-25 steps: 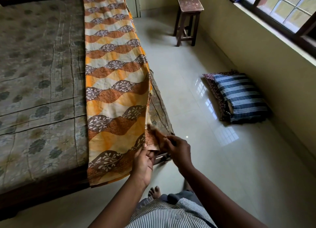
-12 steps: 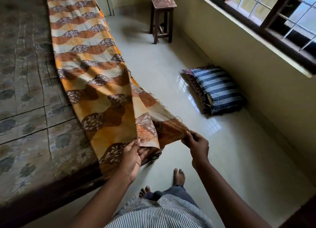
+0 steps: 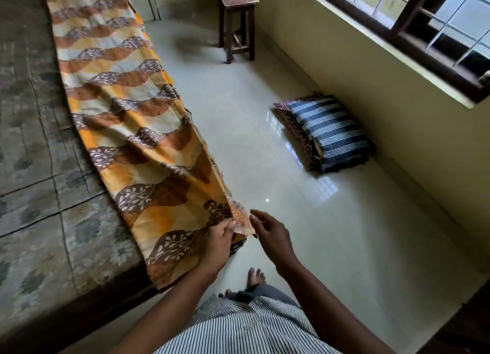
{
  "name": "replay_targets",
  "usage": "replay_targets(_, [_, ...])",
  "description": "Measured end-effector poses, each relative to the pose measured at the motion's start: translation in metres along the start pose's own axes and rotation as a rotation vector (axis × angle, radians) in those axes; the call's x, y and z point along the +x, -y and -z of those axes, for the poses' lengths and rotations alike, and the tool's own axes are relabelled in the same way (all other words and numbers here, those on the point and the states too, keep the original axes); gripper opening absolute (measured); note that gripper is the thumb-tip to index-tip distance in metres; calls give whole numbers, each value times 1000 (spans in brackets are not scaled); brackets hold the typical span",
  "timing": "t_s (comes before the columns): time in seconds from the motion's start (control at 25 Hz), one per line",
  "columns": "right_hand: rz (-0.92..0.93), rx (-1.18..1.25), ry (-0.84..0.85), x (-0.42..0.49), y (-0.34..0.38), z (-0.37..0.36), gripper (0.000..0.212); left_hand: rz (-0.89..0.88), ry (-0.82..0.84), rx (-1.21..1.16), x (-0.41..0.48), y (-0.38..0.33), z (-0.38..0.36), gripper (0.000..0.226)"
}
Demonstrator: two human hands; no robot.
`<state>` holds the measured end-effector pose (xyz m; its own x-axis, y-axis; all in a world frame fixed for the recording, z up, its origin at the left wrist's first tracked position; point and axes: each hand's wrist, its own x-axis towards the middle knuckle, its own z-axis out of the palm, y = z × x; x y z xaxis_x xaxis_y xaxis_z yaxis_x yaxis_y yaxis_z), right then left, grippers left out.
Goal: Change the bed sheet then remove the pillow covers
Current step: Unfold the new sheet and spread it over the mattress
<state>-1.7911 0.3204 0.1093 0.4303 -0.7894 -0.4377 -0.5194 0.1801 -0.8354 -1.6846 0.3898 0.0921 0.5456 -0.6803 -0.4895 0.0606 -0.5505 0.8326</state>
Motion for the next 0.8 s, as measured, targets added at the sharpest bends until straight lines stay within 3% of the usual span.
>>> replay_targets(0.08, [-22,-17,112,22,20,2,38,-108,10,359,8,-1,2,29])
replay_targets(0.16, [1,-225,164,45,37,-5,35,-148,88,580,13,-6,7,25])
replay_targets(0.2, [40,-349,152,57,41,-10,23,-175,153,607,15,-11,10,23])
replay_targets(0.28, [78,-476,87,73,47,-17,40,-244,226,608,20,-27,23,25])
replay_targets(0.36, [105,-556,82,78,50,-19,43,-388,118,670,34,-45,46,32])
replay_targets(0.44, [164,-635,119,74,54,-26,29,-633,115,896,63,-55,75,46])
replay_targets(0.52, [264,-733,123,62,59,-43,27,-866,318,1259,94,-67,99,53])
replay_targets(0.6, [335,-771,95,49,60,-66,27,-1059,517,1431,115,-73,112,41])
replay_targets(0.72, [341,-723,-2,28,62,-100,20,-1043,663,1589,129,-67,142,28])
replay_targets(0.8, [330,-710,-63,13,64,-125,18,-870,620,1588,136,-59,173,28])
